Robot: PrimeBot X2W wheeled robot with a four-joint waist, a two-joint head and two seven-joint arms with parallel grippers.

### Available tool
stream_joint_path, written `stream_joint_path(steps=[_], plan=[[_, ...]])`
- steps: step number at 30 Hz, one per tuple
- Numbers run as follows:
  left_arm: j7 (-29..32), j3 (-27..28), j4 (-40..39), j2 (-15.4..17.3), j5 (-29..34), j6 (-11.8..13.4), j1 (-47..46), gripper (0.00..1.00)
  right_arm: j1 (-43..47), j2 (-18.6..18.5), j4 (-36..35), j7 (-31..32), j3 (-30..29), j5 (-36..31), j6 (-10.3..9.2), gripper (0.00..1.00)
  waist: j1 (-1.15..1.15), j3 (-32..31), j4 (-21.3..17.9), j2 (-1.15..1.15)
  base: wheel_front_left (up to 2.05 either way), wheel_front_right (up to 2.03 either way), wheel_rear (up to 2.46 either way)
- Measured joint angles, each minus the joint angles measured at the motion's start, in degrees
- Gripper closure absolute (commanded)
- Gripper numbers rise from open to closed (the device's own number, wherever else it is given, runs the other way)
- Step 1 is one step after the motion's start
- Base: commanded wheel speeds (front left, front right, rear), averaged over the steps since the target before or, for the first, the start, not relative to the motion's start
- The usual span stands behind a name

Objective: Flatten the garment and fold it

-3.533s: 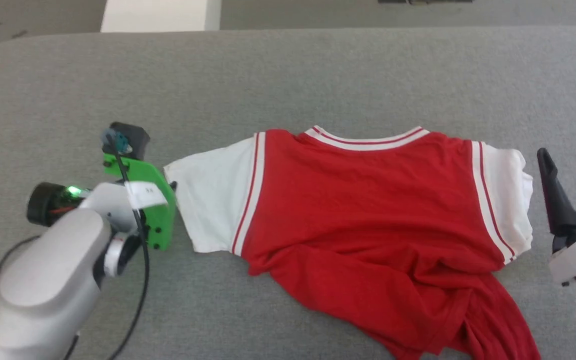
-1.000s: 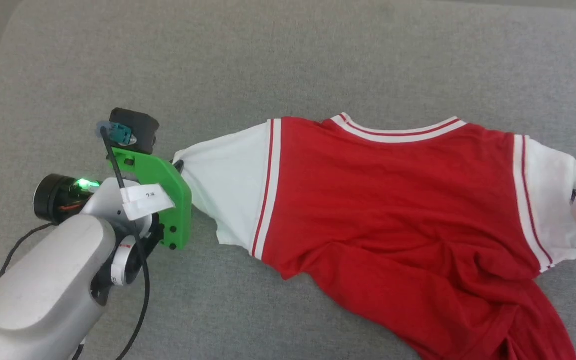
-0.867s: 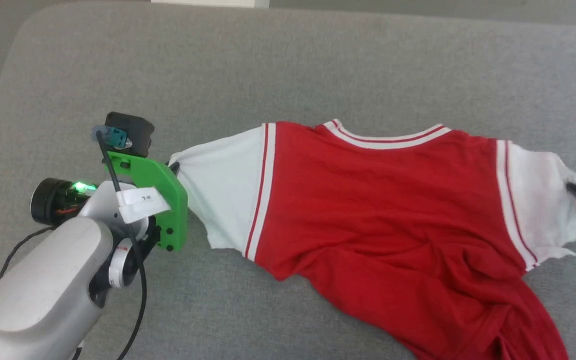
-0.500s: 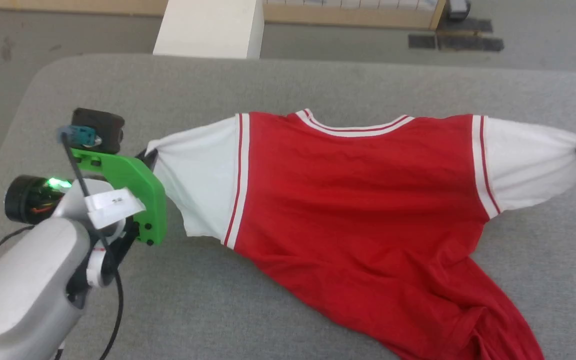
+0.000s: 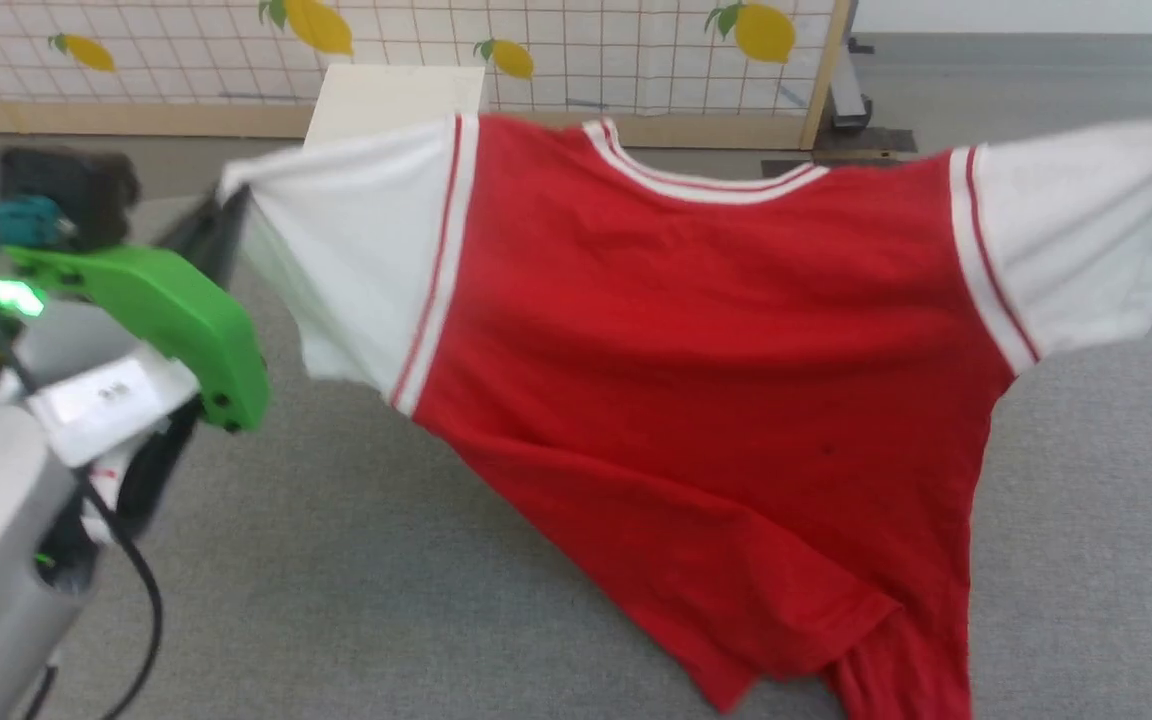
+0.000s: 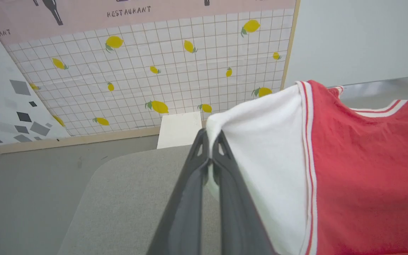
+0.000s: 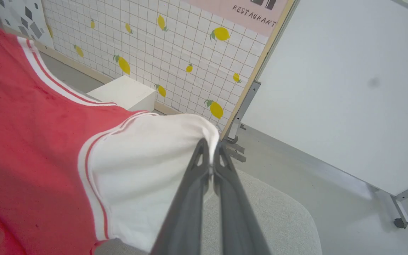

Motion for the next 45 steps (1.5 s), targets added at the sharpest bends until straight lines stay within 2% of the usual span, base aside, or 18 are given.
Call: stream_joint_path(steps=[5, 13, 19, 21, 23, 26, 32, 38, 45], plan=[[-2.43, 3.6, -1.55, 0.83, 0.02, -0.76, -4.72, 1.0, -6.04, -0.93, -2.29, -0.63, -0.73, 1.1, -0.01, 1.0, 0.0, 0.16, -0.73, 0.0, 0.0, 0.0, 0.0], [-3.69, 7.17, 0.54, 1.75, 0.19, -4.49, -15.05, 1.0, -19.96, -3.01, -1.14, -2.68, 2.94, 2.11, 0.0, 1.0, 0.0, 2.84, -1.44, 0.0, 0.0, 0.0, 0.0], [-2.99, 7.15, 7.19, -0.47, 0.01, -8.94, -26.02, 1.0, -33.07, -3.46, 4.07, -4.02, 7.95, 3.31, -0.01, 1.0, 0.0, 6.51, -1.81, 0.0, 0.0, 0.0, 0.0], [-2.97, 6.48, 10.77, -1.2, 0.59, -11.91, -31.08, 1.0, -38.41, -3.49, 6.14, -5.13, 10.62, 3.24, 0.0, 1.0, 0.0, 8.32, -1.92, 0.0, 0.0, 0.0, 0.0], [-3.1, 6.21, 14.73, -2.03, 1.04, -13.83, -36.17, 1.0, -43.41, -3.26, 8.61, -6.22, 12.96, 3.25, 0.0, 1.0, 0.01, 10.14, -2.06, 0.0, 0.0, 0.0, 0.0], [-3.48, 5.36, 21.71, -3.86, 2.32, -16.11, -44.18, 1.0, -51.01, -2.05, 13.56, -7.77, 15.68, 3.33, 0.0, 1.0, 0.01, 13.27, -2.28, 0.0, 0.0, 0.0, 0.0], [-4.67, 3.24, 34.77, -8.04, 6.35, -20.5, -58.63, 1.0, -64.56, 3.18, 25.16, -12.57, 20.51, 3.1, 0.0, 1.0, 0.02, 20.09, -2.95, 0.0, 0.0, 0.0, 0.0], [-8.61, 3.33, 45.33, -10.87, 8.67, -21.92, -69.56, 1.0, -73.53, 8.09, 35.43, -18.96, 22.99, 2.83, 0.0, 1.0, 0.02, 26.21, -3.74, 0.0, 0.0, 0.0, 0.0], [-13.79, 3.26, 53.45, -12.87, 10.26, -23.9, -76.75, 1.0, -79.5, 12.47, 43.77, -25.46, 24.87, 2.89, 0.0, 1.0, 0.02, 31.76, -4.47, 0.0, 0.0, 0.0, 0.0]])
